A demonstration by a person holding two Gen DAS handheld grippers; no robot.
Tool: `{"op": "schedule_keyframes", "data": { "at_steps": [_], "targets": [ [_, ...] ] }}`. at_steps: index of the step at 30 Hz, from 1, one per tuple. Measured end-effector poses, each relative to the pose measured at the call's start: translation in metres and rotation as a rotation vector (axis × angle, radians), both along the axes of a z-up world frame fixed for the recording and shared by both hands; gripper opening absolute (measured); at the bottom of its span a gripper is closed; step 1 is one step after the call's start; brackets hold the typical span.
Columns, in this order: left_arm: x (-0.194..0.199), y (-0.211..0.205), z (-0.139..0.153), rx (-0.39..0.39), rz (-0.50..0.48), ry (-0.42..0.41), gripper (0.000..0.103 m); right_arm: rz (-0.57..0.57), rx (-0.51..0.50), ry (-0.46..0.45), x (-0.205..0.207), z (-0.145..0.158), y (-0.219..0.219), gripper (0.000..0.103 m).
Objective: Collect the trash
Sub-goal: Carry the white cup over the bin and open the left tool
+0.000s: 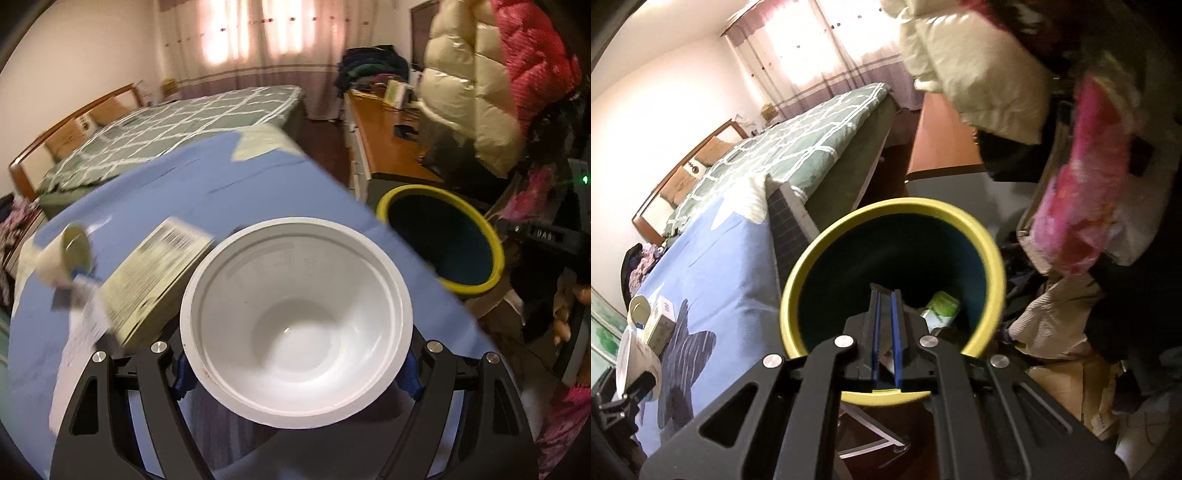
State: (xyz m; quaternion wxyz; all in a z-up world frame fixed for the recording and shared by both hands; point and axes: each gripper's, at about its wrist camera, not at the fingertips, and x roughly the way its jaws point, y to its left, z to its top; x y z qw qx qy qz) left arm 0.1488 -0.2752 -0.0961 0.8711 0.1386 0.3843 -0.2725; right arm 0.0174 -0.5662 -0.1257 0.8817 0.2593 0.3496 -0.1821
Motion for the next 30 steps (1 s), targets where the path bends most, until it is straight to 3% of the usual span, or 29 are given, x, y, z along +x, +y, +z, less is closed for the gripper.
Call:
{"op": "schedule_keyframes", "data": {
  "at_steps": [7, 15, 19, 21, 24, 30],
  "targets": [
    [0.008, -0.08, 0.013, -0.007, -0.139, 0.009, 0.08, -0.048, -0.012, -0.003, -0.023, -0.001, -0.018, 0.005],
    [0.017, -0.178, -0.001, 0.015, -0.265, 0.078, 0.08, -0.093, -0.001, 0.007, -0.043, -0.011, -0.038, 0.006],
    [0.019, -0.209, -0.011, 0.027, -0.3, 0.103, 0.082, -0.107, -0.004, 0.008, -0.05, -0.012, -0.041, 0.023],
    [0.019, -0.215, -0.013, 0.028, -0.294, 0.108, 0.089, -0.108, -0.01, 0.008, -0.051, -0.011, -0.04, 0.024],
    [0.016, -0.209, -0.007, 0.01, -0.283, 0.115, 0.09, -0.099, -0.009, 0.004, -0.051, -0.01, -0.037, 0.024],
    [0.001, -0.143, 0.014, -0.029, -0.216, 0.059, 0.097, -0.039, -0.02, 0.001, -0.034, -0.004, -0.016, 0.024]
  ]
}}
